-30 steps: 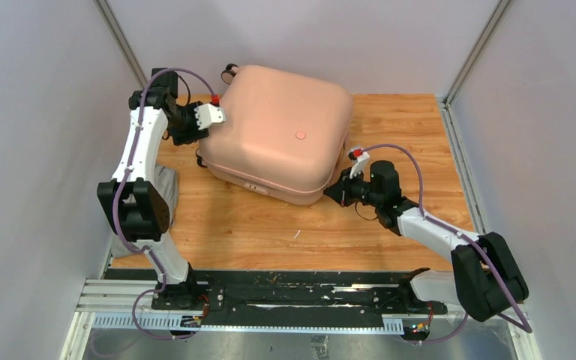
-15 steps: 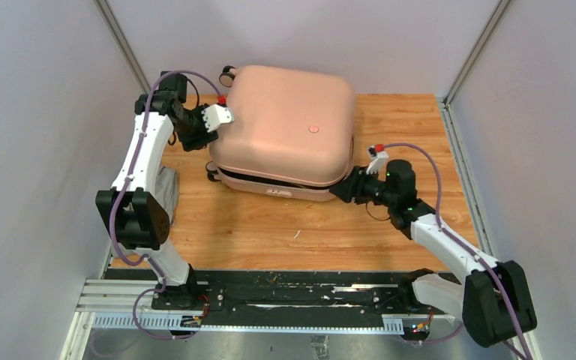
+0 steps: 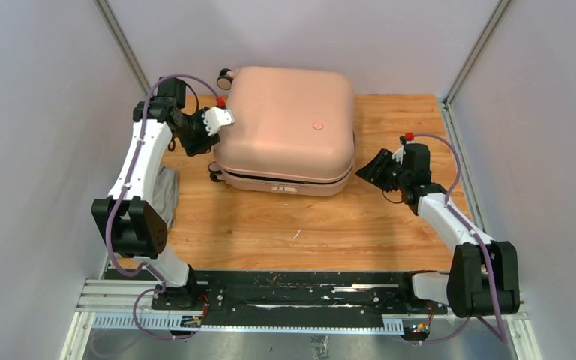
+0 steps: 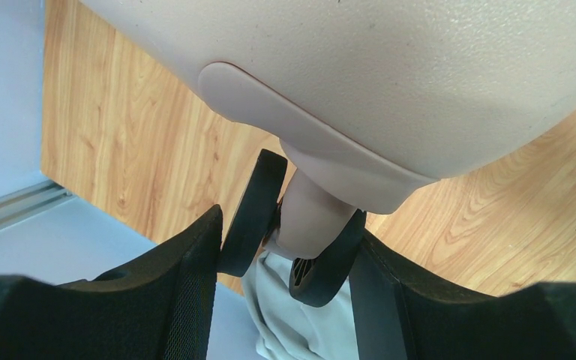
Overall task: Pack the luggage
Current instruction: Zip the luggage at the center of the board.
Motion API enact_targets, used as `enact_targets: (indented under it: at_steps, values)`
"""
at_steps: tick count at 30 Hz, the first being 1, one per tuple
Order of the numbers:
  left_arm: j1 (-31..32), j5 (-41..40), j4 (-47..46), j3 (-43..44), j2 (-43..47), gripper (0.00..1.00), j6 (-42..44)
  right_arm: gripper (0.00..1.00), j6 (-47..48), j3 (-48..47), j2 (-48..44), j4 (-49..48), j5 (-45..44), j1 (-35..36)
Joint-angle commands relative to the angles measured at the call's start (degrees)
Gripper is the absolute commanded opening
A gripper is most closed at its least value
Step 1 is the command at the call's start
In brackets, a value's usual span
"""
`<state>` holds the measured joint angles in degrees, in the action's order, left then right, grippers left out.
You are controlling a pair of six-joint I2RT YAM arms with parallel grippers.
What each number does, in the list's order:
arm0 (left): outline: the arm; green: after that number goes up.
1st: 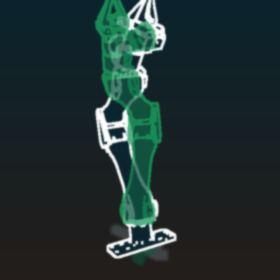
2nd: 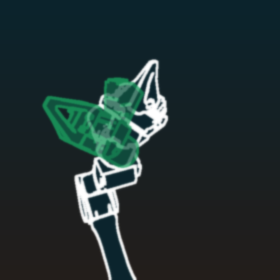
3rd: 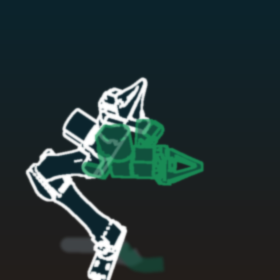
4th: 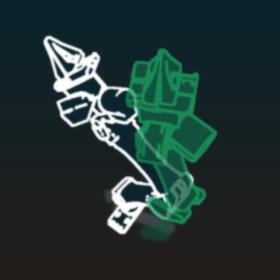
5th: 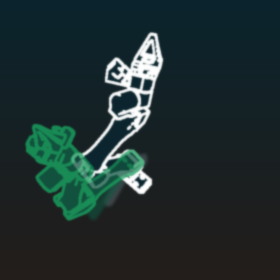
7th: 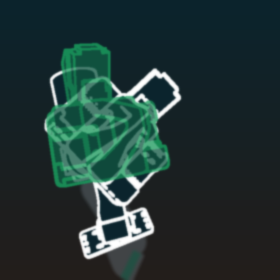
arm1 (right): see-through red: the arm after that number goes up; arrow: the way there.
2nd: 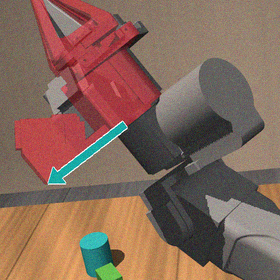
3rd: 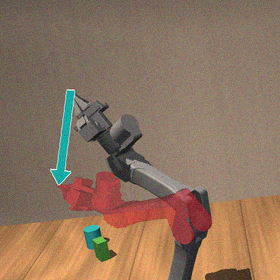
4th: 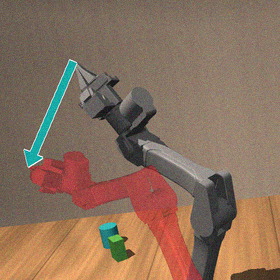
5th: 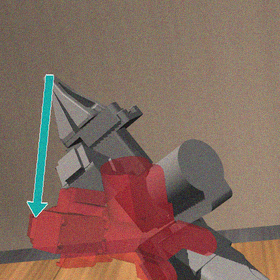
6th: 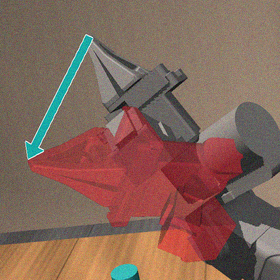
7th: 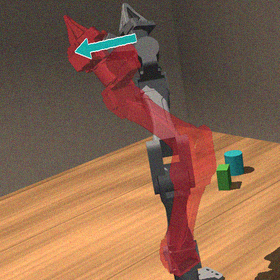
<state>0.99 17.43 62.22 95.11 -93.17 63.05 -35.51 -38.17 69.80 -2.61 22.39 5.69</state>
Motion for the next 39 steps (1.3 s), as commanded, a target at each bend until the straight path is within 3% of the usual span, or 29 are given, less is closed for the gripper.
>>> enact_targets:
  at_steps: [1, 6, 11, 20, 29, 36, 39]
  values:
    - [-2.82, -1.65, -6.21, -1.05, 4.34, 0.00, -5.54, 0.50, 2.42, -6.21, 2.61, 0.56, 1.31, -1.47]
    - [-4.87, -2.54, -6.23, -1.48, 4.97, 0.00, -5.31, 0.52, 8.24, -8.45, 8.48, -5.24, 15.57, -1.43]
    - [-9.09, -3.30, -6.23, -1.27, 6.20, 0.00, -3.90, 0.54, 0.97, -8.41, 14.75, -19.13, 24.91, -0.74]
    - [-12.57, -1.93, -6.14, -8.17, 11.98, 0.00, -1.53, 0.53, 2.73, -16.09, 21.69, -17.67, 27.26, 7.46]
    - [-13.68, 0.97, -6.19, -6.64, 10.58, 0.00, -4.89, 0.53, 8.31, -8.48, 17.15, -16.83, 30.57, 4.40]
    - [-13.73, 3.95, -6.14, -2.21, 8.48, 0.00, -8.70, 0.56, 20.38, -10.11, 16.65, -14.94, 23.78, 2.26]
    - [-13.74, 5.07, -6.14, -2.63, 8.56, 0.00, -9.33, 0.59, 24.61, -15.25, 21.18, -11.83, 26.57, 2.01]
